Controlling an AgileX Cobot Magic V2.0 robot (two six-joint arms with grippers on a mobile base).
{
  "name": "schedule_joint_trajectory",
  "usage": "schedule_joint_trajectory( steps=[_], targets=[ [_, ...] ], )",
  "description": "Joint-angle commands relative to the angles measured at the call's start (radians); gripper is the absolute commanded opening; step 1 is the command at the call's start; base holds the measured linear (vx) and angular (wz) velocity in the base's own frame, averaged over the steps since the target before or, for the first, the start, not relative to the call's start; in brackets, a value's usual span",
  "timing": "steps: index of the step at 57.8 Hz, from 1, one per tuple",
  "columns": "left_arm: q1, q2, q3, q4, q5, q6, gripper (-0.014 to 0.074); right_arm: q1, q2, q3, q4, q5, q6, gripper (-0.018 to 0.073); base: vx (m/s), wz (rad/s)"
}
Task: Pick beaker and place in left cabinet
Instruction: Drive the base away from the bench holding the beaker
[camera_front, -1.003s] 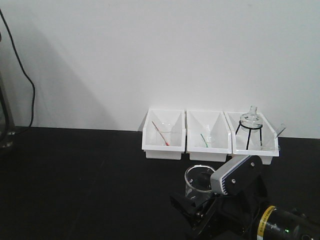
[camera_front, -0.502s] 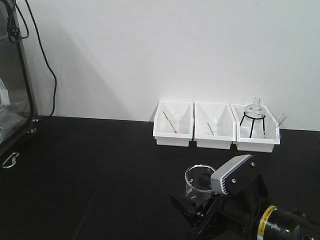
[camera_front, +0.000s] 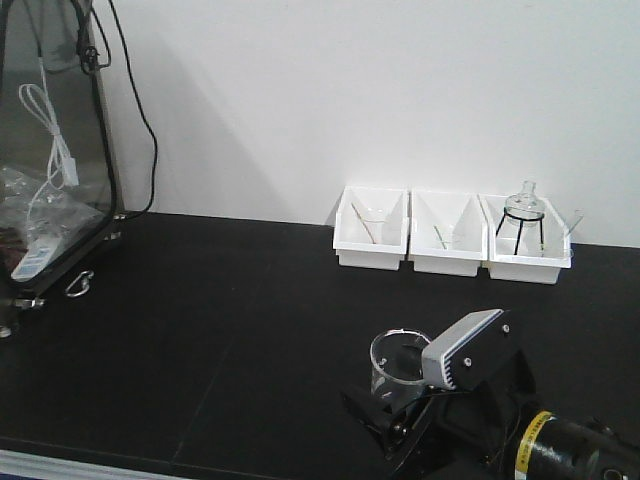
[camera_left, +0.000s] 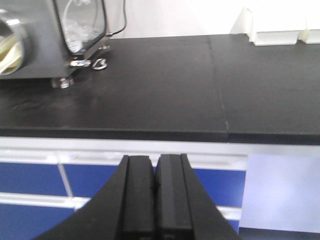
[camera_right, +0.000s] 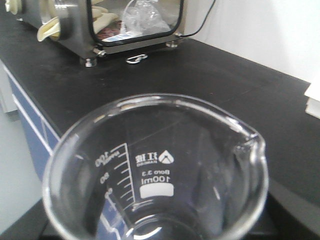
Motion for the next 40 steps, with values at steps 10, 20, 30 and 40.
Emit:
schedule_joint_trajectory(
  steps=[10, 20, 30, 40],
  targets=[
    [-0.001, -0.019, -0.009, -0.005, -0.078, -0.003, 0.0004, -0.002, -0.034, -0.032, 0.013, -0.069, -0.004, 0.0209, -0.15, 0.27],
    [-0.001, -0.019, -0.009, -0.005, -0.078, -0.003, 0.0004, -0.002, -0.034, -0.032, 0.013, -0.069, -0.004, 0.0209, -0.11, 0.40],
    [-0.001, -0.019, -0.009, -0.005, -0.078, -0.003, 0.0004, -0.002, -0.034, -0.032, 0.013, -0.069, -0.004, 0.0209, -0.09, 0.50],
    [-0.001, -0.019, -0.009, -0.005, -0.078, -0.003, 0.0004, -0.002, -0.034, -0.032, 0.013, -0.069, -0.004, 0.0209, -0.07, 0.60]
  ],
)
